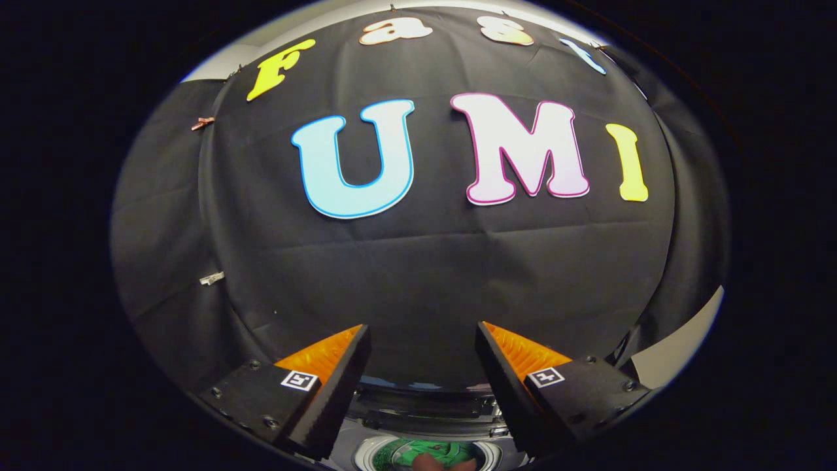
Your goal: Put the clothes into the washing machine and then close the washing machine lid.
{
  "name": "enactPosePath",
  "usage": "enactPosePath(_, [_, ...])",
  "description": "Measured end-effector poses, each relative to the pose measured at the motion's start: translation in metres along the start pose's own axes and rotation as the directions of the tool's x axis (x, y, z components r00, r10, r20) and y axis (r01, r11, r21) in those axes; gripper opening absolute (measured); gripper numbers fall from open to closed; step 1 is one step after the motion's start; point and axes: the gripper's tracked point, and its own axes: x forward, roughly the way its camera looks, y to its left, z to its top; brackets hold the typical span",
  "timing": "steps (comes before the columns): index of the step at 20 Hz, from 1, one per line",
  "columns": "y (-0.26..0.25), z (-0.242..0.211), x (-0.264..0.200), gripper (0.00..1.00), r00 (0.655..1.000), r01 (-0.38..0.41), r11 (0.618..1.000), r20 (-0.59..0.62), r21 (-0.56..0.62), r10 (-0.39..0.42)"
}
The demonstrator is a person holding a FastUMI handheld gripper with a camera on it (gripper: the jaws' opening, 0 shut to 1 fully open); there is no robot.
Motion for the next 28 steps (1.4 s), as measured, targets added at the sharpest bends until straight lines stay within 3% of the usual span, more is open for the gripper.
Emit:
enactPosePath(5, [0.000,-0.006,0.024,1.00,1.000,0.025,0.999,0.005,-0.047,-0.025])
enactPosePath(9, [-0.002,-0.034,0.041,1.00,0.995,0.034,0.998,-0.088,-0.052,-0.038])
enactPosePath(11, [-0.008,-0.068,0.044,1.00,0.972,0.068,0.998,-0.223,-0.016,-0.070])
enactPosePath(12, [-0.007,-0.051,0.042,1.00,0.983,0.062,0.996,-0.171,-0.067,-0.073])
enactPosePath(13, [-0.012,-0.070,0.049,1.00,0.978,0.066,0.996,-0.192,-0.065,-0.077])
enactPosePath(28, [-0.010,-0.069,0.043,1.00,0.986,0.033,0.997,-0.162,-0.072,-0.044])
